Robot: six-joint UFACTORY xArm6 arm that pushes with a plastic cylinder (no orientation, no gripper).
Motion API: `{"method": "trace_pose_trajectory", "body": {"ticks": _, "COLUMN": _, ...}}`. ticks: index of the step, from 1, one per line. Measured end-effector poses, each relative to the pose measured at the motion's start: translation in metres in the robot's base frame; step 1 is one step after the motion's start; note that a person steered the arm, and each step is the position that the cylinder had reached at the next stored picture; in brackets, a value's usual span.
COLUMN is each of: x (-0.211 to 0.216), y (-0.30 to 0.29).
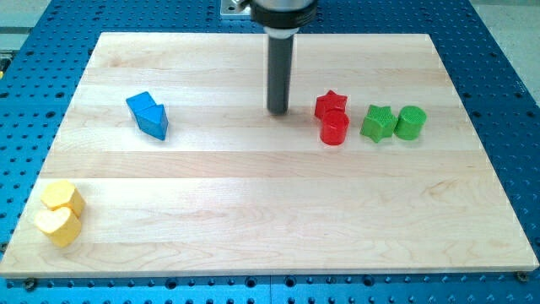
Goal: Push the red star to the top left of the green star
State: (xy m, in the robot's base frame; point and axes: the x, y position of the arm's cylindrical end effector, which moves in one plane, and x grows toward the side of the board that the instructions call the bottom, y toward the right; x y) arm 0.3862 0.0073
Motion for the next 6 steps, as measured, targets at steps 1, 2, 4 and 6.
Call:
{"method": "trace_pose_trajectory", "body": {"ticks": 1, "x": -0.016, "y": 0.052}}
{"method": "trace_pose_trajectory", "body": {"ticks": 2, "x": -0.031, "y": 0.098}}
{"method": "trace_pose_trajectory", "body": {"ticks": 4, "x": 0.005, "y": 0.035}}
{"method": "trace_pose_trajectory", "body": {"ticks": 6, "x": 0.024, "y": 0.064}}
